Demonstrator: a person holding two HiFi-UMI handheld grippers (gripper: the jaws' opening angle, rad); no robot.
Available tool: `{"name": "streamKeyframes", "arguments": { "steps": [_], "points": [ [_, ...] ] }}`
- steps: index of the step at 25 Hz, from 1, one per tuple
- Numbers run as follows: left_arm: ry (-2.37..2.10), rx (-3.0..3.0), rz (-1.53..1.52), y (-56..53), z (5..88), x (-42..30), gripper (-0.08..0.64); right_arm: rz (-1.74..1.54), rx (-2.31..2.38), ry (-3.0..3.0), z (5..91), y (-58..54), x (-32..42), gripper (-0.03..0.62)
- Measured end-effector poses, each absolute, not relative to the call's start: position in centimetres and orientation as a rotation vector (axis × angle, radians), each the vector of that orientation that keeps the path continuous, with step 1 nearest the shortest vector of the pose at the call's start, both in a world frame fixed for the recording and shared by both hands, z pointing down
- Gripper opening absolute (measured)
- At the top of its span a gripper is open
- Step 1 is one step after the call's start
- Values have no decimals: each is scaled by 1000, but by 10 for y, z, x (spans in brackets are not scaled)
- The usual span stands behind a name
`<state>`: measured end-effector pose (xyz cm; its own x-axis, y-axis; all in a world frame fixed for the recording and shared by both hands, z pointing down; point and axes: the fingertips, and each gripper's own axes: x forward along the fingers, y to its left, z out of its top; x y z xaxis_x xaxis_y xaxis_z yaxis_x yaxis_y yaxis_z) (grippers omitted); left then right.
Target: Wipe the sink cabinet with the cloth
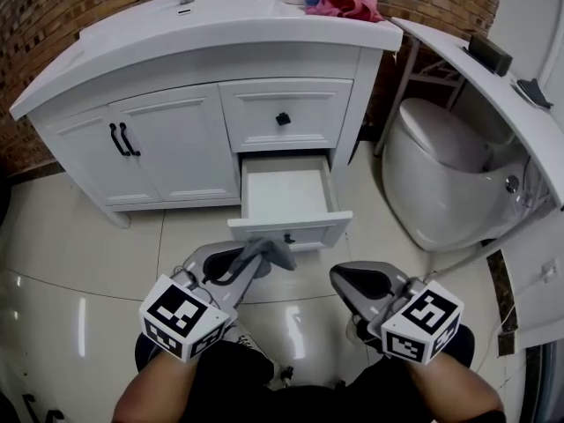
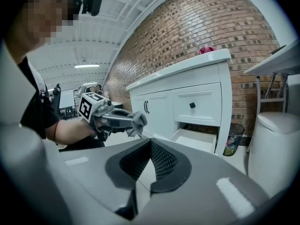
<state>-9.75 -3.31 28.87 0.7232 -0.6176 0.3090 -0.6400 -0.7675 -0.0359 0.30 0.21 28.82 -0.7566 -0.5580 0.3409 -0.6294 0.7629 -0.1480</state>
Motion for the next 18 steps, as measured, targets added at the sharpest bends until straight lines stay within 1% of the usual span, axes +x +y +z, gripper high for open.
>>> {"name": "streamKeyframes", "arguments": {
  "steps": [7,15,18],
  "points": [
    [-1020,2809,491,-93,296,-95,37,431,874,-2653,299,-68,-7,5],
    [-1081,2776,532,-168,294,-92,37,385,772,-2629,313,-135,-17,5],
    [-1087,2748,585,-202,308,-83,37,408,751,-2633,318,-160,-16,5]
  ]
}}
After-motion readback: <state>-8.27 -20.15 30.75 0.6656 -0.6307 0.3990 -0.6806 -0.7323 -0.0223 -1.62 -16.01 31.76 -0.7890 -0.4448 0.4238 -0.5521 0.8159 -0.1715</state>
